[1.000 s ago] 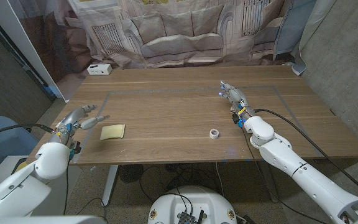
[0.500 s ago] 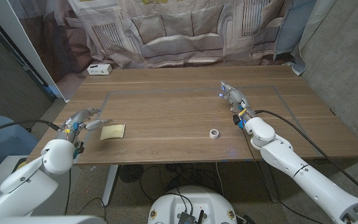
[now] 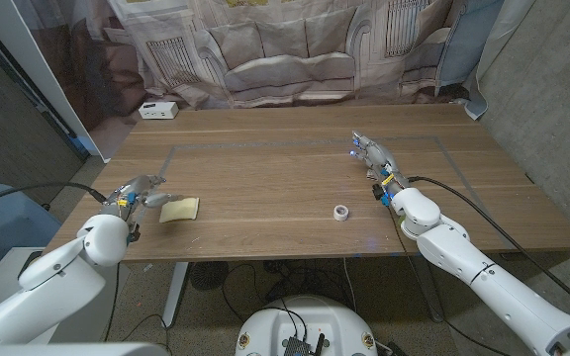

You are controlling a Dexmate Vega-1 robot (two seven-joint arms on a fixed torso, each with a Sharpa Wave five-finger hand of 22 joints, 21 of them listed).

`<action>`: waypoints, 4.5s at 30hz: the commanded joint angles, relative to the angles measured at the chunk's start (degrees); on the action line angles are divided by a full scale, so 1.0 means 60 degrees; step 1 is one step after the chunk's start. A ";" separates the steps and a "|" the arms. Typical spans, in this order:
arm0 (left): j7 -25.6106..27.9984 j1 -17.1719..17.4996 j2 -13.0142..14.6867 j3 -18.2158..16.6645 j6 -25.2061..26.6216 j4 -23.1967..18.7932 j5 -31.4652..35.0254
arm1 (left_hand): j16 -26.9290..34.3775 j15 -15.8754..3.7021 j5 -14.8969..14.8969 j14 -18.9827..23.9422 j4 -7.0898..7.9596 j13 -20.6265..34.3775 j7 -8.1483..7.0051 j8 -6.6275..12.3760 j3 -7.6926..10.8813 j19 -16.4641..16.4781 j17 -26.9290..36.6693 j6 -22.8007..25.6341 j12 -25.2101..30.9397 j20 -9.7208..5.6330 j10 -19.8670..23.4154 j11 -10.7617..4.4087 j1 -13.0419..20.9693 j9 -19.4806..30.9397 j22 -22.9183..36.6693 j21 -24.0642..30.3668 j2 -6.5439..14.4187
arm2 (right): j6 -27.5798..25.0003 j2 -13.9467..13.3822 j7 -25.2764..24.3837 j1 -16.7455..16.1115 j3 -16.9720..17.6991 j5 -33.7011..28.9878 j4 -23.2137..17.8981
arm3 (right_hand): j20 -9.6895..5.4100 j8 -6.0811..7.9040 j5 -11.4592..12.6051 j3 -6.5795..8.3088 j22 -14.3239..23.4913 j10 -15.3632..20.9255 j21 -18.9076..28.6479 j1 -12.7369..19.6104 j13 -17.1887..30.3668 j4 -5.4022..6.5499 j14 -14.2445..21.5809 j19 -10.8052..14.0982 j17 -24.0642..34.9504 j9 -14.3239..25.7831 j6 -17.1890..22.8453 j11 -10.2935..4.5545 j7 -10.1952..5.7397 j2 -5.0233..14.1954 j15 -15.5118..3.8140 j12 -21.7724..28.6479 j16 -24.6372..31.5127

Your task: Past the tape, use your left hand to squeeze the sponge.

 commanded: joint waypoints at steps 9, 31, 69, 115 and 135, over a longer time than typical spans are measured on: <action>0.0375 -0.1138 0.1447 0.1669 0.2344 -0.0430 -0.0221 | 0.0074 -0.0070 -0.0007 0.0279 0.0028 0.0063 -0.0050 -0.0026 0.0193 0.0694 0.0005 0.0079 -0.0045 0.0235 0.0041 -0.0061 0.0656 0.0056 0.0028 0.0233 -0.0029 | 0.0120 -0.0001 -0.0006 -0.0081 0.0052 0.0058 0.0051 | -0.0012 -0.0002 0.0063 0.0014 0.0016 0.0124 -0.0042 0.0032 0.0042 0.0006 0.0111 0.0132 0.0024 0.0025 0.0132 0.0030 -0.0007 -0.0007 0.0060 -0.0003 -0.0002; 0.0745 -0.2146 0.2262 0.2922 0.2334 0.0026 -0.1406 | 0.0066 -0.0141 -0.0029 0.0465 0.0082 0.0089 -0.0107 0.0028 0.0282 0.0883 0.0008 0.0316 0.0005 0.0001 0.0266 -0.0186 0.1153 0.0063 0.0038 0.0203 -0.0052 | 0.0178 0.0015 -0.0060 -0.0172 0.0097 0.0098 0.0027 | 0.0009 0.0002 0.0062 -0.0001 0.0016 0.0158 -0.0068 0.0033 0.0045 0.0013 0.0146 0.0180 0.0028 0.0026 0.0171 0.0048 -0.0002 -0.0001 0.0064 -0.0002 -0.0003; 0.1154 -0.4237 0.2677 0.5363 0.3651 0.0081 -0.2086 | 0.0226 -0.0395 0.0103 0.1271 -0.0018 0.0148 -0.0045 0.0168 0.0821 0.2033 0.0042 0.1267 0.0179 -0.0080 0.1080 -0.0323 0.3009 0.0078 0.0053 0.0463 0.0544 | 0.0367 -0.0017 0.0121 -0.0251 0.0149 0.0234 0.0101 | 0.0021 -0.0004 0.0060 -0.0025 0.0018 0.0179 -0.0108 0.0030 0.0049 0.0019 0.0169 0.0212 0.0034 0.0027 0.0194 0.0044 0.0006 -0.0001 0.0051 -0.0009 -0.0014; 0.2929 -0.2920 0.2638 0.3634 0.3042 -0.0425 -0.3217 | 0.0430 -0.0647 0.0281 0.3545 0.0049 0.0297 0.0311 0.0431 0.1832 0.3845 0.0112 0.3165 0.0579 -0.0765 0.2928 -0.0114 0.5296 0.0160 0.0134 0.1234 0.1231 | 0.0783 -0.0035 0.0272 -0.0618 0.0331 0.0516 -0.0013 | 0.0024 0.0004 0.0060 -0.0045 0.0019 0.0236 -0.0095 0.0044 0.0053 0.0020 0.0278 0.0394 0.0038 0.0030 0.0252 0.0069 0.0038 0.0011 0.0127 -0.0004 0.0003; 0.3169 -0.1954 0.2869 0.2253 0.3238 -0.1257 -0.3171 | 0.0344 -0.0634 0.0295 0.3631 0.0129 0.0359 0.0351 0.0370 0.1904 0.3861 0.0123 0.3221 0.0541 -0.0725 0.2932 0.0197 0.5246 0.0173 0.0144 0.1298 0.1252 | 0.1068 -0.0032 0.0343 -0.0777 0.0441 0.0592 -0.0013 | 0.0063 0.0007 0.0059 -0.0055 0.0020 0.0255 -0.0095 0.0042 0.0054 0.0025 0.0323 0.0455 0.0041 0.0030 0.0282 0.0075 0.0049 0.0015 0.0137 -0.0004 0.0011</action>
